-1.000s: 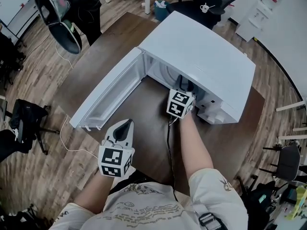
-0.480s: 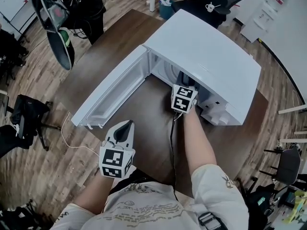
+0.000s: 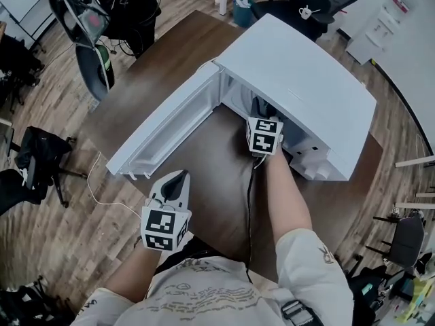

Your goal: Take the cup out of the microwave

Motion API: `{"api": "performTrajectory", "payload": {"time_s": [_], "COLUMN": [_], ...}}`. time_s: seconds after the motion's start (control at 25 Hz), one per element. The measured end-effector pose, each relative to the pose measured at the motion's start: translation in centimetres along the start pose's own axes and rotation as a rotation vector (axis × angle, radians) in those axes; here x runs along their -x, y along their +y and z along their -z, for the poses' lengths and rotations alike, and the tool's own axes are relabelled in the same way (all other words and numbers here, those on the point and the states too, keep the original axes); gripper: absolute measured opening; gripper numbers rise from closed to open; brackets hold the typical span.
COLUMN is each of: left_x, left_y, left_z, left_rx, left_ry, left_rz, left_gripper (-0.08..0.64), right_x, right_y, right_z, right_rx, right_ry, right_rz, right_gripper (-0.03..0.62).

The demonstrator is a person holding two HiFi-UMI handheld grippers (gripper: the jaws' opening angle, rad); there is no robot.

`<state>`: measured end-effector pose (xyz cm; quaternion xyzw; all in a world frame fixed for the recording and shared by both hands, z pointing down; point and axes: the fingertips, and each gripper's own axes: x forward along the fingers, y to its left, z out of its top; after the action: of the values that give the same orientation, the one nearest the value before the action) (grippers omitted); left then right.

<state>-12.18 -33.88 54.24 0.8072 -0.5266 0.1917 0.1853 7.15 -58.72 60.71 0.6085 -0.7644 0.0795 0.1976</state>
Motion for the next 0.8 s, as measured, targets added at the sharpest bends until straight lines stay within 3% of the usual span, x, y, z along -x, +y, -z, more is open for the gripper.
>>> {"api": "performTrajectory", "payload": {"time_s": [0.32,0.6,0.8], "left_x": [0.0,0.2,0.6], "left_y": [0.8,1.3,1.1], "left_z": [0.6,0.5,0.3], "left_rx": [0.01,0.021,0.018], "left_ry": [0.011,0.009,0.002], "left_rz": [-0.009,-0.012,-0.009], "left_gripper": [0.011,0.011,0.011], "right_x": [-1.5,-1.5,-0.3], "right_y": [0.6,0.6,1.8], "right_z": [0.2,-0.7,-1.1], "right_rx": [0.055,0.16,0.197], "right_ry": [0.037,0.016,-0.032], "right_rz": [-0.05,0.02,0.001], "right_gripper": [0.053,0.029,0.029]}}
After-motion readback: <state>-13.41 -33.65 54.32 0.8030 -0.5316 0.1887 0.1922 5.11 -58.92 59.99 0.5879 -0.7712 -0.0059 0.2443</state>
